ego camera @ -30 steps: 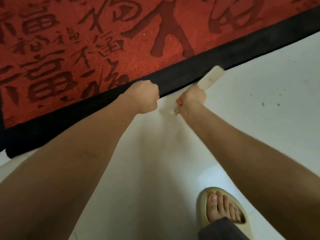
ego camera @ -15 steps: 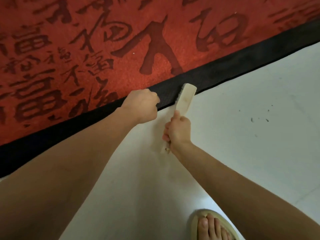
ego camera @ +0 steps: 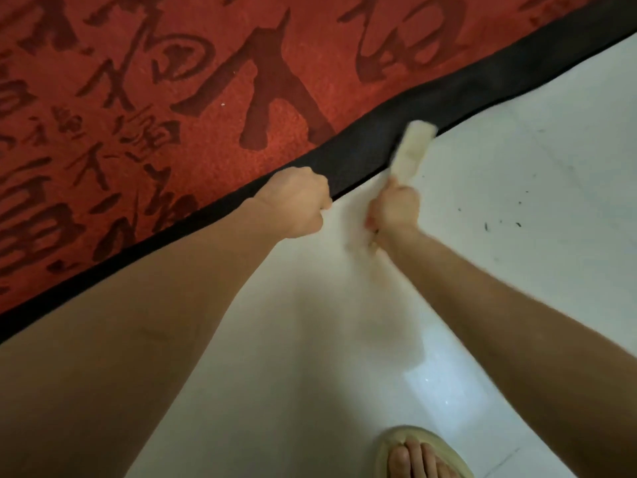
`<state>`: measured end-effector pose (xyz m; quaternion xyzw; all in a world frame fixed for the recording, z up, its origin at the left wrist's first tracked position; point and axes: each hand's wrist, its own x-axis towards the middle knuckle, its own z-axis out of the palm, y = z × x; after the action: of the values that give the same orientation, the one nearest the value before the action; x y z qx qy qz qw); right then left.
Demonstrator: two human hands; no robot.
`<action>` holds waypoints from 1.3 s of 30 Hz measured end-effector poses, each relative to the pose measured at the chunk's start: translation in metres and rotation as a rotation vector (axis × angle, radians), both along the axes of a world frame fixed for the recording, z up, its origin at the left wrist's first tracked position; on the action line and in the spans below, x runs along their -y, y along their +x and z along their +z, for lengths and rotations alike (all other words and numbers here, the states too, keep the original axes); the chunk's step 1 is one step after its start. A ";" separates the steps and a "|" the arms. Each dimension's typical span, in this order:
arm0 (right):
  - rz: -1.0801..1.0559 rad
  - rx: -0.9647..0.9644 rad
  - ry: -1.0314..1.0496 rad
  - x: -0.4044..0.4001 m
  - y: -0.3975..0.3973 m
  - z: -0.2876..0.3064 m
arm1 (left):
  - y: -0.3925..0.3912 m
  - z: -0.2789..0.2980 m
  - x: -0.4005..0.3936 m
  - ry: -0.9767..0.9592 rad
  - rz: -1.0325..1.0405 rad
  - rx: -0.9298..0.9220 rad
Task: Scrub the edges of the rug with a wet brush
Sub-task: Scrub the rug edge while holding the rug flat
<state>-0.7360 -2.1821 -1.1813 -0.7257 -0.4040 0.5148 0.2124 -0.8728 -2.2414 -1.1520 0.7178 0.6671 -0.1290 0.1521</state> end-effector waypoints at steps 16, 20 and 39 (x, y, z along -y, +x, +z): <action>-0.022 -0.232 -0.132 0.006 -0.007 0.017 | 0.026 0.035 -0.047 0.060 0.006 -0.057; -0.008 -0.314 -0.158 0.005 0.012 0.018 | 0.049 0.020 -0.091 -0.033 0.038 0.155; -0.119 -0.080 -0.023 -0.116 0.056 0.022 | 0.065 0.007 -0.127 -0.100 -0.061 -0.006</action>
<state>-0.6804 -2.0663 -1.1594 -0.7296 -0.3455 0.5345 0.2502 -0.8076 -2.1147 -1.1446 0.7288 0.6382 -0.1689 0.1820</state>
